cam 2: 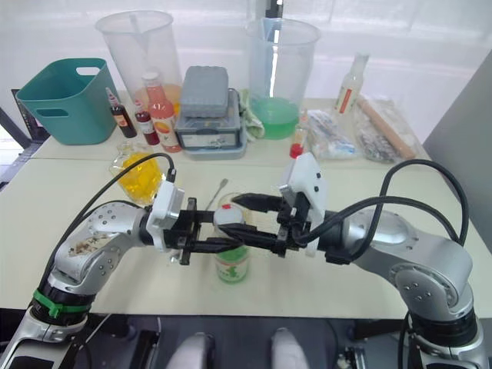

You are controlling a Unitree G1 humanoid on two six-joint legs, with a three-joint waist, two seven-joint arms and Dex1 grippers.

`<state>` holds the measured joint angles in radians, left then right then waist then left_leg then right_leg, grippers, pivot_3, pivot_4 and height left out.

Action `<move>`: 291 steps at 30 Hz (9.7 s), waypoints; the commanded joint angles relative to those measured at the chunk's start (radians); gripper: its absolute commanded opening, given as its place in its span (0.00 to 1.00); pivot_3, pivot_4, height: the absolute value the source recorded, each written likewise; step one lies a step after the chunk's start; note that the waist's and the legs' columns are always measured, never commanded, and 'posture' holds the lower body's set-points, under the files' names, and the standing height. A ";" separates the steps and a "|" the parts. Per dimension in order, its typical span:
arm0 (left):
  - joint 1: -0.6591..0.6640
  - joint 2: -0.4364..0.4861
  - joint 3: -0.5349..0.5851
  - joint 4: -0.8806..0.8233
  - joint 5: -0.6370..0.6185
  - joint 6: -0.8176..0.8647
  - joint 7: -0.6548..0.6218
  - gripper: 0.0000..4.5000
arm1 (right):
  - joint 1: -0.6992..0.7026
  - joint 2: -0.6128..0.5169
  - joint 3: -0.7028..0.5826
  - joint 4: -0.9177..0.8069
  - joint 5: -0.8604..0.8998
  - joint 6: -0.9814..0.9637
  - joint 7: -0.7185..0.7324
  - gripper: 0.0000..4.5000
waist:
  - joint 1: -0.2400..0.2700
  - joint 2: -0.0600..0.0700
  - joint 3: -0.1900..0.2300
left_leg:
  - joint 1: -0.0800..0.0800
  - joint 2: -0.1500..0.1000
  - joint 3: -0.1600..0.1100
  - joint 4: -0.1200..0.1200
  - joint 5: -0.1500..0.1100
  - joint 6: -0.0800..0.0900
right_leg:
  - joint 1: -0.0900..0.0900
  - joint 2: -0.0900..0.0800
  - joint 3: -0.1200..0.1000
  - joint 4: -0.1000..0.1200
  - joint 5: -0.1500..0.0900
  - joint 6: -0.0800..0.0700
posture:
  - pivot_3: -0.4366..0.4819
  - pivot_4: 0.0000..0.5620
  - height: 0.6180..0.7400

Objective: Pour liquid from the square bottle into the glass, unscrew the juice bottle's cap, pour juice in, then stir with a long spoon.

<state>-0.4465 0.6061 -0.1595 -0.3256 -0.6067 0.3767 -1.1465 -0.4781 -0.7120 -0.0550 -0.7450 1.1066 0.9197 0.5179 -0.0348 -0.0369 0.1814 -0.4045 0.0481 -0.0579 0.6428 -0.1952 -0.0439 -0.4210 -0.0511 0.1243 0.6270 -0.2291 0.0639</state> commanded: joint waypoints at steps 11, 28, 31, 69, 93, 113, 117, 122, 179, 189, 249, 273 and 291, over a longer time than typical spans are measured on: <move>0.031 0.026 0.014 -0.041 0.056 0.047 0.075 0.33 | -0.082 -0.036 0.114 0.091 -0.156 -0.114 0.253 0.36 | -0.003 0.000 0.000 | 0.000 0.000 0.000 0.000 0.000 0.000 | 0.000 0.000 0.000 0.000 0.000 0.000 | 0.48 0.27 0.99; 0.102 0.044 0.045 -0.124 0.053 0.070 0.140 0.33 | -0.550 0.088 0.372 0.771 -0.475 -0.437 1.082 0.36 | -0.010 0.000 -0.001 | 0.002 0.000 0.001 0.000 0.000 0.000 | 0.001 0.000 0.000 0.001 0.003 0.005 | 0.48 0.27 0.99; 0.119 0.048 0.051 -0.136 0.054 0.071 0.148 0.33 | -0.569 0.081 0.341 0.753 -0.416 -0.346 1.092 0.41 | -0.009 0.000 0.000 | 0.002 0.000 0.000 0.000 0.000 0.000 | 0.000 0.000 0.000 0.002 0.003 0.006 | 0.48 0.27 0.99; -0.030 -0.005 -0.038 0.035 0.068 0.011 0.013 0.33 | -0.027 0.079 0.011 -0.017 -0.126 -0.001 0.044 1.00 | -0.002 0.000 -0.001 | 0.000 0.000 0.000 0.000 0.000 0.000 | 0.000 0.000 0.000 0.000 0.000 0.000 | 0.48 0.27 0.99; 0.057 0.025 0.011 -0.064 0.087 0.036 0.099 0.33 | -0.414 0.060 0.402 0.582 -0.488 -0.437 0.959 0.38 | -0.014 0.001 -0.001 | 0.002 0.001 0.002 0.000 0.000 0.000 | 0.001 0.000 0.000 -0.001 0.000 0.001 | 0.48 0.27 0.99; 0.074 0.017 -0.003 -0.052 0.087 -0.001 0.109 0.33 | -0.325 0.011 0.134 0.375 -0.272 -0.172 0.727 1.00 | -0.005 0.001 -0.001 | 0.000 0.000 0.000 0.000 0.000 0.000 | -0.001 0.000 -0.001 0.001 0.003 0.005 | 0.48 0.27 0.99; 0.050 0.001 -0.021 -0.012 0.090 -0.017 0.090 0.33 | -0.221 0.039 0.079 0.233 -0.268 -0.114 0.508 1.00 | -0.002 0.001 -0.001 | 0.001 0.000 0.000 0.000 0.000 0.000 | -0.001 0.000 0.000 0.001 0.002 0.004 | 0.48 0.27 0.99; 0.015 -0.018 -0.046 0.049 0.090 -0.043 0.033 0.33 | -0.066 0.065 0.008 0.043 -0.243 -0.032 0.224 1.00 | 0.009 0.000 -0.001 | 0.000 0.000 0.000 0.000 0.000 0.000 | -0.001 0.000 0.000 0.000 0.002 0.003 | 0.48 0.27 0.99; -0.004 -0.023 -0.027 0.039 0.102 -0.030 0.049 0.33 | -0.063 0.022 0.079 0.073 -0.152 -0.091 0.197 0.36 | 0.017 0.000 -0.001 | 0.000 0.000 0.001 0.000 0.000 0.000 | 0.000 -0.001 0.000 -0.002 0.000 0.000 | 0.48 0.27 0.99; 0.056 -0.004 -0.008 -0.017 0.100 -0.022 0.092 0.33 | -0.248 -0.034 0.223 0.363 -0.276 -0.224 0.669 0.36 | 0.009 0.000 -0.001 | 0.001 0.000 0.001 0.000 0.000 0.000 | 0.000 0.000 0.000 -0.002 0.000 0.000 | 0.48 0.27 0.99; 0.030 -0.024 -0.035 0.026 0.107 -0.042 0.075 0.33 | -0.100 -0.010 0.042 0.082 -0.146 -0.020 0.298 0.37 | 0.000 0.000 -0.001 | 0.000 0.000 0.001 0.000 0.000 0.000 | 0.000 -0.001 0.000 -0.001 0.000 0.001 | 0.48 0.27 0.99; 0.069 -0.019 -0.013 -0.048 0.088 0.014 0.121 0.33 | -0.594 0.037 0.161 0.475 -0.235 -0.148 0.840 0.37 | -0.005 0.001 -0.001 | -0.001 0.000 0.000 0.000 0.000 0.000 | -0.001 0.000 0.000 -0.001 0.003 0.006 | 0.48 0.27 0.99; 0.089 -0.008 0.011 -0.075 0.075 0.033 0.141 0.33 | -0.132 -0.046 -0.152 0.668 -0.587 -0.213 0.204 0.37 | -0.008 0.000 -0.001 | -0.001 0.000 0.001 -0.001 0.000 0.000 | -0.001 -0.001 0.001 -0.001 0.002 0.005 | 0.48 0.27 0.99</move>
<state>-0.3694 0.5860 -0.1377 -0.4258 -0.5734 0.3913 -1.0290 -0.6090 -0.7595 -0.1749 -0.0788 0.5518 0.7455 0.7675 -0.0426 -0.0369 0.1800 -0.4051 0.0476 -0.0567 0.6418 -0.1952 -0.0441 -0.4221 -0.0516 0.1252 0.6261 -0.2263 0.0694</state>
